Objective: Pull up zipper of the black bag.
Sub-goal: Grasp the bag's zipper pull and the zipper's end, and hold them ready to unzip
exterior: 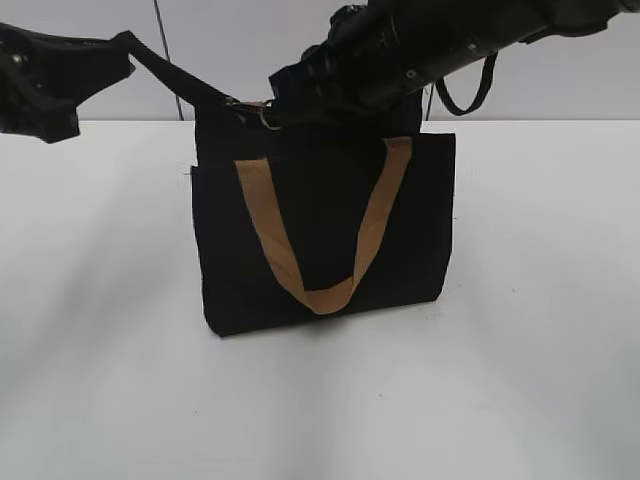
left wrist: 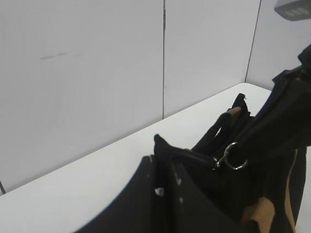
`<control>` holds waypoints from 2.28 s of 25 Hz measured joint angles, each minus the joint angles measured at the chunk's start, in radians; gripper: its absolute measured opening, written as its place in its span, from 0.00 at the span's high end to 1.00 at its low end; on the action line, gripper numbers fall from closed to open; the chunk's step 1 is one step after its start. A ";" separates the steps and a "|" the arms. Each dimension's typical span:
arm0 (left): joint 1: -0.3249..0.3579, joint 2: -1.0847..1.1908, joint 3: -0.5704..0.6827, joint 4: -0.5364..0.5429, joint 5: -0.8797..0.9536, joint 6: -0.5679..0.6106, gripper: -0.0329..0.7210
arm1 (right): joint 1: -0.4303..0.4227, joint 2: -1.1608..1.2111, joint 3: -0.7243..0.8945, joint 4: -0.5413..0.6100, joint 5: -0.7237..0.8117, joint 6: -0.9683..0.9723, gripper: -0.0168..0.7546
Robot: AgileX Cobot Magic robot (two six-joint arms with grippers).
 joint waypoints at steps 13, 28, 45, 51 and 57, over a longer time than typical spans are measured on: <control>-0.004 -0.001 0.000 0.001 0.000 0.001 0.93 | -0.120 -0.046 0.000 -0.073 0.102 0.105 0.98; -0.001 -0.029 0.000 -0.021 0.002 0.001 0.94 | -0.155 -0.055 0.000 -0.103 0.110 0.138 0.98; 0.001 0.016 0.000 0.007 0.079 -0.019 0.86 | -0.167 -0.055 0.000 -0.005 0.129 0.146 0.98; -0.062 0.189 0.000 0.122 0.068 -0.025 0.53 | -0.167 -0.055 0.000 0.019 0.140 0.146 0.98; -0.119 0.303 0.000 0.118 0.027 -0.003 0.50 | -0.167 -0.055 0.000 0.042 0.155 0.146 0.98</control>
